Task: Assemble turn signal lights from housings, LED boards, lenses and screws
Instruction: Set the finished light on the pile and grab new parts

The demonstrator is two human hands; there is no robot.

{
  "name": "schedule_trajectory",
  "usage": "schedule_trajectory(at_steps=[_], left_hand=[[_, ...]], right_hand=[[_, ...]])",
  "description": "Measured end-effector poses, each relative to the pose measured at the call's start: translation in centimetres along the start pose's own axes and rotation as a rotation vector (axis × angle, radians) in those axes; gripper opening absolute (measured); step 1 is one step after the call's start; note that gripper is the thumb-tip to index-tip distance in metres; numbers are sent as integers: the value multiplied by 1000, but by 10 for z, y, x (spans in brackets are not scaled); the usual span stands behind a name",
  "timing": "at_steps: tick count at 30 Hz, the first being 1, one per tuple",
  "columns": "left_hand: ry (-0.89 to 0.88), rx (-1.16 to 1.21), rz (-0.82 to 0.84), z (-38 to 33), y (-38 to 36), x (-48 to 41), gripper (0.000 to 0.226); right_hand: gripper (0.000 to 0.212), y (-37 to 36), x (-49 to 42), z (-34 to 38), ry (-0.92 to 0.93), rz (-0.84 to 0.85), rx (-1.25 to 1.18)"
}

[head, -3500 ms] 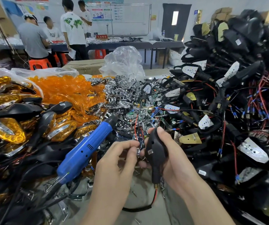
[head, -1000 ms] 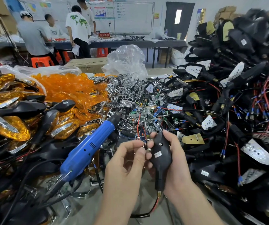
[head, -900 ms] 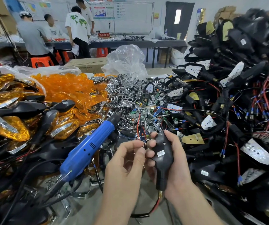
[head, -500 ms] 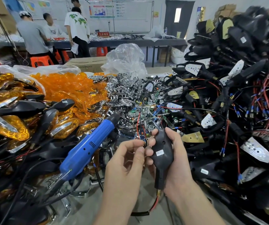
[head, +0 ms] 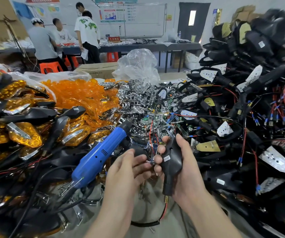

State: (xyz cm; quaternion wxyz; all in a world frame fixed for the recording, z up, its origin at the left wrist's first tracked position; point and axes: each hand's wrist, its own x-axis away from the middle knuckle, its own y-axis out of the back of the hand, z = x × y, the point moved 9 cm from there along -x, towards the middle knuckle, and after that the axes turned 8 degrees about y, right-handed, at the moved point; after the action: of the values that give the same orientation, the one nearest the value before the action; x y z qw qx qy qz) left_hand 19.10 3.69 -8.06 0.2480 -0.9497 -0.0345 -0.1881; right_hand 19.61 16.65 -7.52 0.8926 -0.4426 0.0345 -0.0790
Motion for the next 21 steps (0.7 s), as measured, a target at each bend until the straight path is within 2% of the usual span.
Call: schedule_trajectory(at_steps=[4, 6, 9, 12, 14, 16, 21], left_hand=[[55, 278, -149, 0, 27, -8, 19], [109, 405, -158, 0, 28, -10, 29], [252, 715, -168, -3, 17, -15, 49], [282, 889, -246, -17, 12, -19, 46], [266, 892, -279, -20, 14, -22, 50], [226, 799, -309, -19, 18, -24, 54], [51, 630, -405, -22, 40, -21, 36]], right_hand=[[27, 1, 2, 0, -3, -9, 20], [26, 1, 2, 1, 1, -11, 27], [26, 3, 2, 2, 4, -19, 28], [24, 5, 3, 4, 6, -24, 25], [24, 5, 4, 5, 2, -18, 18], [24, 5, 5, 5, -7, -16, 11], [24, 4, 2, -1, -41, -24, 42]])
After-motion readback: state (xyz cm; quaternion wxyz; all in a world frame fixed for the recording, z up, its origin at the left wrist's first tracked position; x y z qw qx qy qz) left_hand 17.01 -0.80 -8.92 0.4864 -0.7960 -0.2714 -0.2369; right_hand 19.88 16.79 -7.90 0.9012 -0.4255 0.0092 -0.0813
